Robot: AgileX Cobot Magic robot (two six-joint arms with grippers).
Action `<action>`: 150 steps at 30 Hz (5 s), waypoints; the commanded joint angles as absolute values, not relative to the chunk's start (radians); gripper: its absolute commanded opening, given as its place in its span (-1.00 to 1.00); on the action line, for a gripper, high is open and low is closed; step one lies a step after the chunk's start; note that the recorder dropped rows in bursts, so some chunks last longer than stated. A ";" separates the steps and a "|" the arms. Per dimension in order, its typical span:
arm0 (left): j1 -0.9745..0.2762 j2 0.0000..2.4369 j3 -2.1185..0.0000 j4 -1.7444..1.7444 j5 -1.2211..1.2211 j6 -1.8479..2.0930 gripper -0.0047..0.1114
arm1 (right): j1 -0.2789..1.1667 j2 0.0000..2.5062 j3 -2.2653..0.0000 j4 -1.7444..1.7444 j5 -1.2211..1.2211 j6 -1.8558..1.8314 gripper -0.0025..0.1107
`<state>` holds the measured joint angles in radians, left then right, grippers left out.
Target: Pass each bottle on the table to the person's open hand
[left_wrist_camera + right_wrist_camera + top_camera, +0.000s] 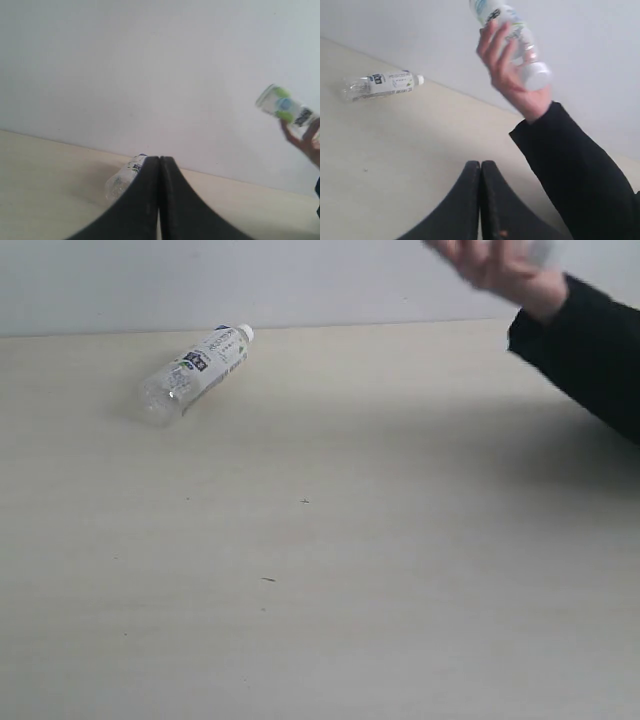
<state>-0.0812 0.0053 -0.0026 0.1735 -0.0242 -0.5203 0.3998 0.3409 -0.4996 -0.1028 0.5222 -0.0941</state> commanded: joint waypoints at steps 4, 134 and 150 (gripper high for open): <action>-0.080 0.000 0.000 0.171 -0.034 -0.524 -0.92 | 0.396 0.191 -0.283 -0.206 0.414 -0.022 -0.94; -0.080 0.000 0.000 0.179 -0.107 -0.472 -0.92 | 0.396 0.000 -0.217 -0.157 0.418 0.000 -0.81; -0.080 0.198 0.000 0.130 -0.554 -0.299 -0.92 | 0.396 0.000 -0.217 -0.157 0.418 0.000 -0.81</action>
